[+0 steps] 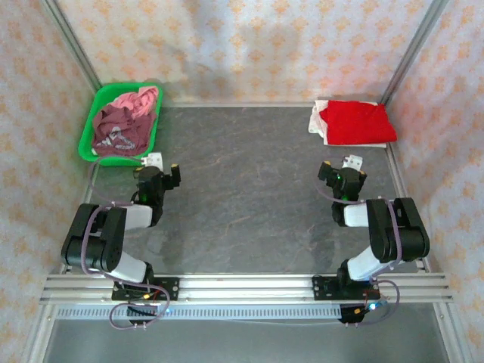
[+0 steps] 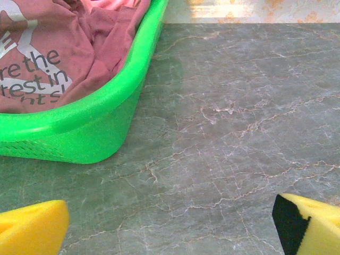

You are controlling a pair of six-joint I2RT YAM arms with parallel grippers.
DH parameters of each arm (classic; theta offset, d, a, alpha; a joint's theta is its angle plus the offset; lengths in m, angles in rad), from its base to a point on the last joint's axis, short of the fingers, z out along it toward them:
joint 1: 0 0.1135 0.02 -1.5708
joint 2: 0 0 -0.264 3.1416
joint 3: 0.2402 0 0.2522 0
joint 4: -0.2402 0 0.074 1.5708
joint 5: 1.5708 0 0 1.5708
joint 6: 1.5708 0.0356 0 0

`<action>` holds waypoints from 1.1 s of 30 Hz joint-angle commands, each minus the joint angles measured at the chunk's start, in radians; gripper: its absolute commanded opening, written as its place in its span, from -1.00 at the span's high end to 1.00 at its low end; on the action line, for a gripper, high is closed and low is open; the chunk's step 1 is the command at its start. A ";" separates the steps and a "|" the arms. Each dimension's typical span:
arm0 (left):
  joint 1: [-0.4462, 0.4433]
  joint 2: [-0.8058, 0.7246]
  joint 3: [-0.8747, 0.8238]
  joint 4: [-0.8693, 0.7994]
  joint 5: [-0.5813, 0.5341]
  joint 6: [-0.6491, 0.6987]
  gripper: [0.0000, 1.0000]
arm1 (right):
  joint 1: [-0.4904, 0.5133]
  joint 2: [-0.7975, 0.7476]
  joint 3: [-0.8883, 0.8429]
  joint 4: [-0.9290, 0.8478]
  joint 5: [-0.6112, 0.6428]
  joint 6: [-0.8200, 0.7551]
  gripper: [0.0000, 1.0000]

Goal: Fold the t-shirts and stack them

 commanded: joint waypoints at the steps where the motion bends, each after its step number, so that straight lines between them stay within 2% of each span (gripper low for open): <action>1: -0.005 0.003 0.022 -0.016 -0.032 -0.013 -1.00 | 0.004 0.001 0.010 -0.005 -0.001 -0.009 -0.99; 20: 0.003 0.000 0.019 -0.013 -0.011 -0.013 -1.00 | -0.008 -0.004 0.008 -0.006 -0.046 -0.010 -0.99; 22: -0.002 -0.036 0.051 -0.093 0.031 0.012 -1.00 | 0.004 -0.050 -0.003 -0.015 -0.028 -0.017 -0.99; 24: -0.031 -0.129 0.090 -0.238 0.005 0.028 -1.00 | 0.020 -0.152 -0.008 -0.094 0.009 -0.022 -0.99; 26: -0.055 -0.237 0.067 -0.277 -0.046 0.015 -1.00 | 0.025 -0.252 0.005 -0.209 0.036 0.006 -0.99; 29: -0.059 -0.469 0.009 -0.285 -0.020 -0.104 -1.00 | 0.040 -0.472 0.076 -0.424 -0.042 0.050 -0.99; 31: -0.060 -0.582 0.062 -0.408 -0.079 -0.169 -1.00 | 0.079 -0.555 0.166 -0.549 -0.056 0.062 -1.00; 33: -0.052 -0.601 0.206 -0.584 -0.158 -0.172 -1.00 | 0.105 -0.538 0.322 -0.703 -0.098 0.098 -0.99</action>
